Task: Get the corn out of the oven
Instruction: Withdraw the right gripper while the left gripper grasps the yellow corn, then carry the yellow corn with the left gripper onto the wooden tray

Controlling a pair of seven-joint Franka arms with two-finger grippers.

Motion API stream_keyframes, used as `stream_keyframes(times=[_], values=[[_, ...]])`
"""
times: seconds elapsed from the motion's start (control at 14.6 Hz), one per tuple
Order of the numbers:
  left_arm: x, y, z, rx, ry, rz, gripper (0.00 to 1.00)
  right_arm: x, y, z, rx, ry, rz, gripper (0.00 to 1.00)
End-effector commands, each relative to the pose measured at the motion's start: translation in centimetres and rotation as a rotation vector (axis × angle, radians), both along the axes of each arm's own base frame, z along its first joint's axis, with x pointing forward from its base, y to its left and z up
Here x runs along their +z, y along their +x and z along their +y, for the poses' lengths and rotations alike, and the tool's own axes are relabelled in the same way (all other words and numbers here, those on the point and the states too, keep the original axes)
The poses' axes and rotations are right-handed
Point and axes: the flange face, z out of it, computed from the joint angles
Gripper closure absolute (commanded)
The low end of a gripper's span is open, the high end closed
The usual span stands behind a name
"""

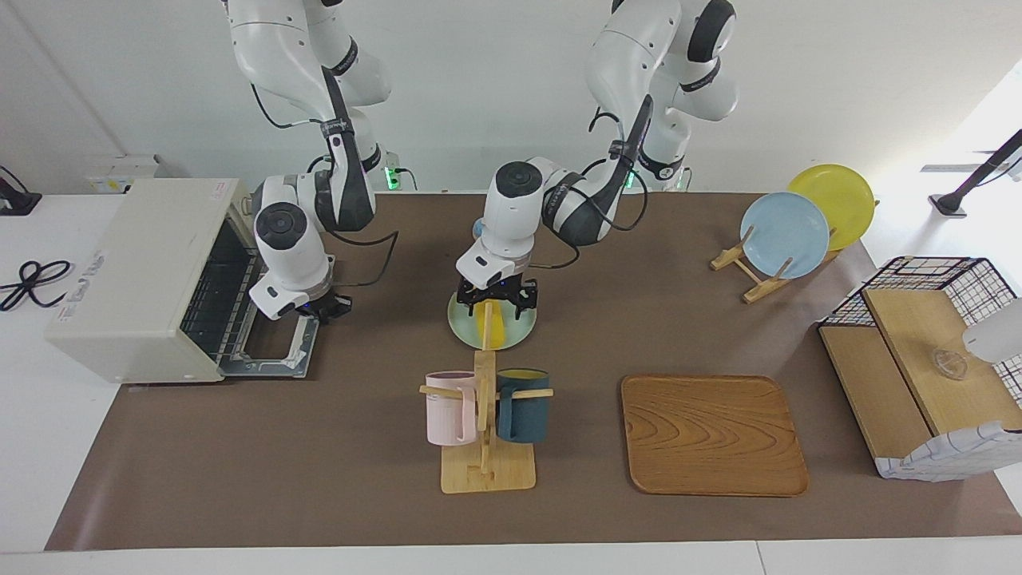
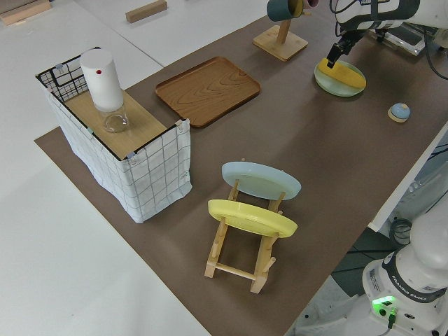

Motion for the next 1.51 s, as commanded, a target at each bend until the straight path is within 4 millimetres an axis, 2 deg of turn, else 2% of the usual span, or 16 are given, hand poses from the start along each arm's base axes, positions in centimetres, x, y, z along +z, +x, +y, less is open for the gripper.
stream_keyframes(times=[0.0, 0.21, 0.27, 0.41, 0.55, 0.62, 0.68, 0.75, 0.82, 0.89, 1.03, 1.16, 1.23, 1.37, 1.44], values=[[-0.8, -0.3, 0.1, -0.038, 0.011, -0.031, 0.0, 4.7, 0.0, -3.6, 0.048, -0.092, 0.026, 1.0], [-1.4, -0.9, 0.3, -0.046, 0.022, -0.023, 0.0, 7.8, -0.2, -5.9, 0.068, -0.103, 0.037, 1.0], [-1.7, -1.6, 0.0, -0.057, 0.022, -0.023, 0.09, 8.7, -0.3, -6.7, 0.076, -0.102, 0.042, 1.0], [-1.7, -1.7, 0.1, -0.057, 0.024, -0.021, 0.55, 10.5, -0.8, -9.2, 0.086, -0.095, 0.053, 1.0], [-1.3, -1.3, 0.2, -0.045, 0.025, -0.017, 0.93, 11.7, -1.5, -10.8, 0.1, -0.089, 0.059, 1.0], [-1.1, -1.0, 0.3, -0.036, 0.032, -0.007, 1.0, 12.5, -1.8, -11.5, 0.103, -0.088, 0.055, 1.0], [0.5, -0.1, 0.4, -0.023, 0.034, -0.002, 1.0, 13.5, -2.3, -11.6, 0.108, -0.089, 0.059, 1.0], [1.6, 1.6, 1.9, 0.003, 0.042, 0.006, 1.0, 14.5, -2.7, -11.6, 0.107, -0.091, 0.052, 1.0], [3.6, 3.0, 3.7, 0.031, 0.036, -0.001, 1.0, 15.3, -3.0, -11.2, 0.11, -0.094, 0.049, 1.0], [5.1, 3.6, 4.9, 0.047, 0.035, -0.002, 1.0, 16.1, -3.0, -10.9, 0.111, -0.097, 0.048, 1.0], [8.3, 5.6, 8.6, 0.085, 0.036, -0.004, 1.0, 19.1, -2.5, -10.4, 0.098, -0.098, 0.052, 1.0], [9.9, 8.8, 13.2, 0.098, 0.044, -0.005, 1.0, 22.1, -1.8, -8.6, 0.108, -0.096, 0.052, 1.0], [10.1, 10.6, 15.8, 0.09, 0.047, -0.014, 1.0, 23.5, -1.6, -7.8, 0.112, -0.098, 0.055, 1.0], [9.8, 14.4, 23.1, 0.044, 0.062, -0.033, 1.0, 25.3, -1.6, -7.0, 0.101, -0.053, 0.038, 0.78], [9.8, 15.6, 25.8, 0.026, 0.062, -0.037, 1.0, 25.5, -1.6, -6.8, 0.096, -0.026, 0.03, 0.69]])
